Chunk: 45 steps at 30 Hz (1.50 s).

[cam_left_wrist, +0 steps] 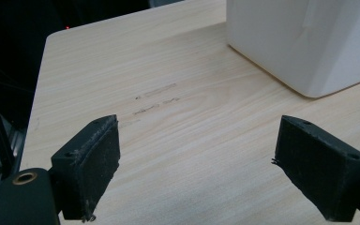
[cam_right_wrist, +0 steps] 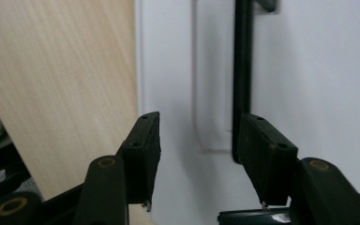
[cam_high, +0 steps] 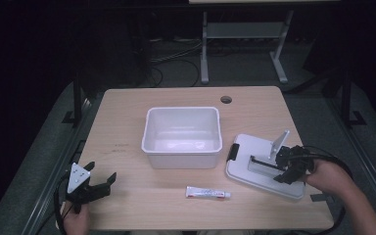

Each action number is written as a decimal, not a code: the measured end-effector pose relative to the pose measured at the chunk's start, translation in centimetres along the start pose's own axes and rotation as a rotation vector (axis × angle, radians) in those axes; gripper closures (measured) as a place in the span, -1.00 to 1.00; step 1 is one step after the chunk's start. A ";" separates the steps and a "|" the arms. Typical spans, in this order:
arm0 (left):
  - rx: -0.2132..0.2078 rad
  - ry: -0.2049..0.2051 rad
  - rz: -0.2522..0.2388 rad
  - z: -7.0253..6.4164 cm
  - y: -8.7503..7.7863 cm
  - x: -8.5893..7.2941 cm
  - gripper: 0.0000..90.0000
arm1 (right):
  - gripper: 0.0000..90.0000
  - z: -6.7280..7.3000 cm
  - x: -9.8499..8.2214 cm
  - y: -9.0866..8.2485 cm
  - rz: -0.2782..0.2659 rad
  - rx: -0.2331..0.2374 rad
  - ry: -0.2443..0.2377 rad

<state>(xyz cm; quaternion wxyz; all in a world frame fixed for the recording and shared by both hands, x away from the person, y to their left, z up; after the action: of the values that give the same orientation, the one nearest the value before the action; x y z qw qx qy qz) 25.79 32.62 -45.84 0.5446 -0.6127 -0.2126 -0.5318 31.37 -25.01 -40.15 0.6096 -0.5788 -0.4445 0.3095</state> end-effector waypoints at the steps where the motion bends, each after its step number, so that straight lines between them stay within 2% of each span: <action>1: 0.000 0.000 0.001 0.0 0.0 0.0 -0.69 | 0.08 0.3 -0.1 0.0 0.000 -0.004 -0.007; 6: 0.000 -0.006 -0.003 0.0 0.0 0.0 -0.69 | 0.07 1.4 -0.4 0.0 -0.007 0.005 -0.009; 12: 0.000 -0.006 -0.001 0.0 0.0 0.0 -0.69 | 0.05 2.9 0.0 0.1 -0.004 0.007 -0.053; 19: 0.001 -0.010 -0.004 0.0 0.0 0.0 -0.69 | 0.03 4.7 1.9 0.2 -0.016 0.021 -0.106; 27: -0.001 -0.009 -0.006 0.1 0.0 0.0 -0.69 | 0.00 6.0 4.4 0.9 -0.017 0.043 -0.157; 45: 0.000 -0.010 -0.009 0.2 -0.1 0.0 -0.69 | -0.02 7.8 8.6 2.8 -0.017 0.095 -0.221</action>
<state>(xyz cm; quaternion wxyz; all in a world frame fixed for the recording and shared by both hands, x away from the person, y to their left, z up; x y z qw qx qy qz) 25.80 32.81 -45.79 0.5413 -0.6144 -0.2182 -0.5310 28.29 -13.59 -41.81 0.5864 -0.5077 -0.4985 0.3872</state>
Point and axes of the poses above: each handheld gripper's, and its own axes: y roughly forward along the jaws, x roughly out of its top, z roughly to its left, the point moved 2 cm from there along y, roughly forward along the jaws, and after that the axes turned 2 degrees about y, right-handed, at the moved point
